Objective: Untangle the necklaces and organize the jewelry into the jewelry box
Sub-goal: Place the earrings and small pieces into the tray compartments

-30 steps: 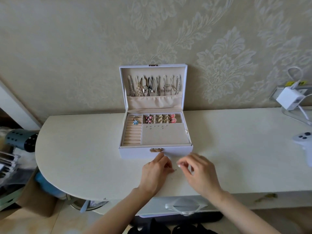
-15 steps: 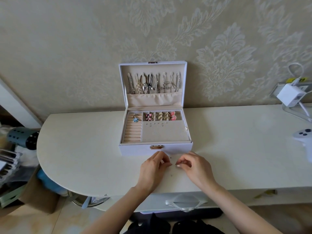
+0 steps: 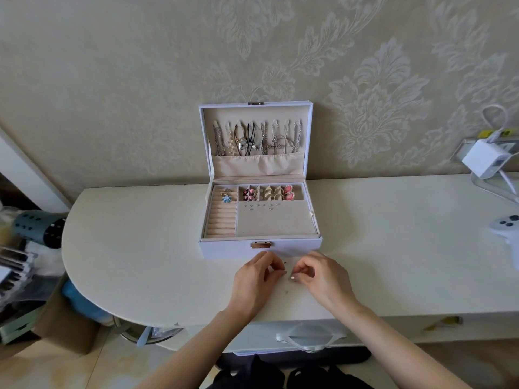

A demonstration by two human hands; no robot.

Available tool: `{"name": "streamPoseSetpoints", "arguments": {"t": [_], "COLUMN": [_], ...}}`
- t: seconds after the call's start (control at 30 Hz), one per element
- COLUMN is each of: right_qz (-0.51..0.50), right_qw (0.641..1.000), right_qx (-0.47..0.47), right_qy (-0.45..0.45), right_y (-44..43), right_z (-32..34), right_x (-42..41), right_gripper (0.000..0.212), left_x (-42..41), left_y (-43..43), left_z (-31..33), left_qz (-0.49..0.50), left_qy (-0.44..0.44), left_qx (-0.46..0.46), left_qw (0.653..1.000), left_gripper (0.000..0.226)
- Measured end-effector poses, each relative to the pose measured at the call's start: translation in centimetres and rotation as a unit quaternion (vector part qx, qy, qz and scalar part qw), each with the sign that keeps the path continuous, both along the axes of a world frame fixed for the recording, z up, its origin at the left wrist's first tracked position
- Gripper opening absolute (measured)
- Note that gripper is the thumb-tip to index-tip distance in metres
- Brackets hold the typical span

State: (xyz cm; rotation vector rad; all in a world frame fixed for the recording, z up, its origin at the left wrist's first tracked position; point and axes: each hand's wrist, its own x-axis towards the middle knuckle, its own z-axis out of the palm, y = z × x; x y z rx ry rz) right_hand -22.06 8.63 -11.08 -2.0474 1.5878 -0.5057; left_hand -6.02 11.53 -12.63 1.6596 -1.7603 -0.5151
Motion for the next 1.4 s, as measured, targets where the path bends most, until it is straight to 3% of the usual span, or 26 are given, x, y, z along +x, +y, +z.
{"name": "streamPoseSetpoints", "arguments": {"t": [0.1,0.27,0.37,0.63,0.83,1.07,1.2,1.4], "right_qz": [0.009,-0.005,-0.023,-0.019,-0.033,0.018,0.016,0.076], "right_qw": [1.000,0.971,0.960,0.991,0.988,0.990,0.985,0.977], "right_qx": [-0.013,-0.104,-0.117,-0.051,-0.043,-0.100,-0.140,-0.198], "right_qy": [-0.003,-0.217,-0.253,-0.124,-0.144,-0.094,-0.101,-0.023], "right_y": [0.3,-0.9,-4.3,-11.9,-12.0,-11.8,-11.9,-11.7], "right_z": [0.5,4.7,7.0,5.8,4.8,4.6,4.1,3.4], "right_x": [-0.2,-0.1,1.2,4.5,4.9,5.1,4.9,4.6], "right_gripper": [0.018,0.017,0.014,0.010,0.010,0.001,0.005,0.010], "left_x": [0.1,0.7,1.3,4.9,5.6,5.5,5.4,5.5], "left_y": [0.2,-0.1,-2.3,-9.6,-9.5,-9.4,-9.5,-9.3], "left_z": [-0.1,2.6,5.5,6.4,5.5,5.5,5.6,6.0], "left_qz": [-0.003,-0.009,0.010,0.079,0.096,0.072,0.072,0.054], "left_qy": [0.035,0.080,0.098,0.044,0.077,0.088,0.100,0.119], "left_qx": [-0.025,-0.147,-0.178,-0.087,-0.079,-0.075,-0.071,-0.068], "left_qw": [0.999,0.986,0.979,0.992,0.989,0.991,0.990,0.989], "left_gripper": [0.008,0.004,0.006,0.007,0.005,0.002,0.007,0.009]}}
